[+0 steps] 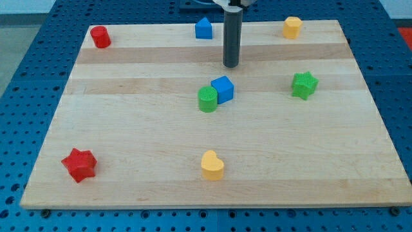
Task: Place blue cube to the right of green circle
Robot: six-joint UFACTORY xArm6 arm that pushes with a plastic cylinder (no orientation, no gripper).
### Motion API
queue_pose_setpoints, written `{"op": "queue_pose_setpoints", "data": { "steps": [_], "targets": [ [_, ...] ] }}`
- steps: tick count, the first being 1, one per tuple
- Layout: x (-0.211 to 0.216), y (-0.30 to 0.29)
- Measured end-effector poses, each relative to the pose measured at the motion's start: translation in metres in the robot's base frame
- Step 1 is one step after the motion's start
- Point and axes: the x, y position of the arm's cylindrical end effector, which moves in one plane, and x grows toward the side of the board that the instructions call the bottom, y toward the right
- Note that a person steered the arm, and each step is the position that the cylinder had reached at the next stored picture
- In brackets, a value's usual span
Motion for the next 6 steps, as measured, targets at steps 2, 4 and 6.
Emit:
{"op": "queue_pose_setpoints", "data": {
  "steps": [2, 4, 6],
  "targets": [
    [-0.003, -0.011],
    [-0.005, -0.018],
    [-0.005, -0.019]
  ]
}}
